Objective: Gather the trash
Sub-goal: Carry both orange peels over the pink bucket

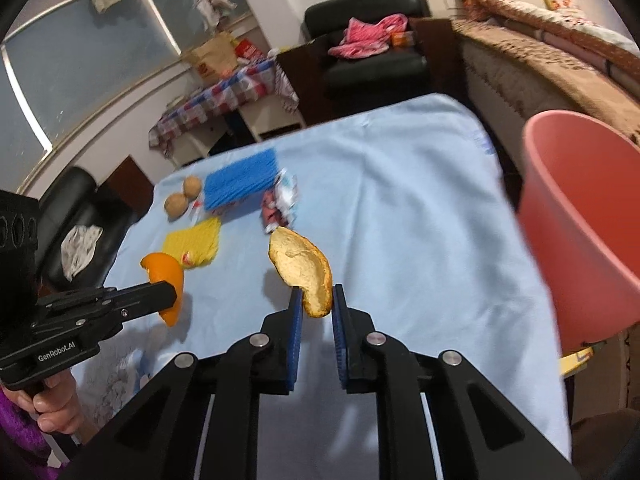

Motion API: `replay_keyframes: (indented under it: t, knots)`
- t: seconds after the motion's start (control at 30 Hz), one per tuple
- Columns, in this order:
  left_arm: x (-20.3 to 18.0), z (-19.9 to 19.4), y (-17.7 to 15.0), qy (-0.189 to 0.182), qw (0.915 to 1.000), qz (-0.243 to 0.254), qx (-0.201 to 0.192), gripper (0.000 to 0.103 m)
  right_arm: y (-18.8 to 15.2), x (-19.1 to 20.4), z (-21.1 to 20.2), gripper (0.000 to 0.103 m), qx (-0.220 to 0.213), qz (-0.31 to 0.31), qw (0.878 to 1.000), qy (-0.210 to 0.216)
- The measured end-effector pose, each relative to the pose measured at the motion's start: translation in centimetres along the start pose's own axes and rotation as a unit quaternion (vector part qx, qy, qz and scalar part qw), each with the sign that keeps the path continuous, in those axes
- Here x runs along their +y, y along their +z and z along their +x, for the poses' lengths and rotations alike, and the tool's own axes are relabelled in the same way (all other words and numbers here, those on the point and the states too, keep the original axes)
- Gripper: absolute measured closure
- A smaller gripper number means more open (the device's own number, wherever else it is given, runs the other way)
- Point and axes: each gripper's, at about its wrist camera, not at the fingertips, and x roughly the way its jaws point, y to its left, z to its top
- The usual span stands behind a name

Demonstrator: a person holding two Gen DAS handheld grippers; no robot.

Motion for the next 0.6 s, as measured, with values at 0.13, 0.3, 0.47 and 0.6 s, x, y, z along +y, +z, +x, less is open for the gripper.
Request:
replay_keyframes:
  t: [0.13,0.3,0.47,0.6]
  knots:
    - [-1.5,0.2,1.1,-0.011,0.9998,0.01,-0.01,0.098,0.6,-1.5,-1.7,0.089,-0.026,0.012,0.999,-0.019]
    - [-3.4,0.4,2.8,-0.03,0.999,0.019,-0.027,0.098,1.2,-3.8,-3.9,0.089,-0.06,0.035,0.996,-0.049]
    - [-6.0,0.9,4.5,-0.047,0.9972,0.042,-0.04,0.098,1.5,-6.2,-6.0,0.089,-0.093,0.056,0.991,-0.081]
    - [-7.8,1.6,5.8,-0.059,0.9961,0.05,-0.043,0.098,1.7,-8.0,-7.5,0.089,-0.115,0.068,0.985,-0.108]
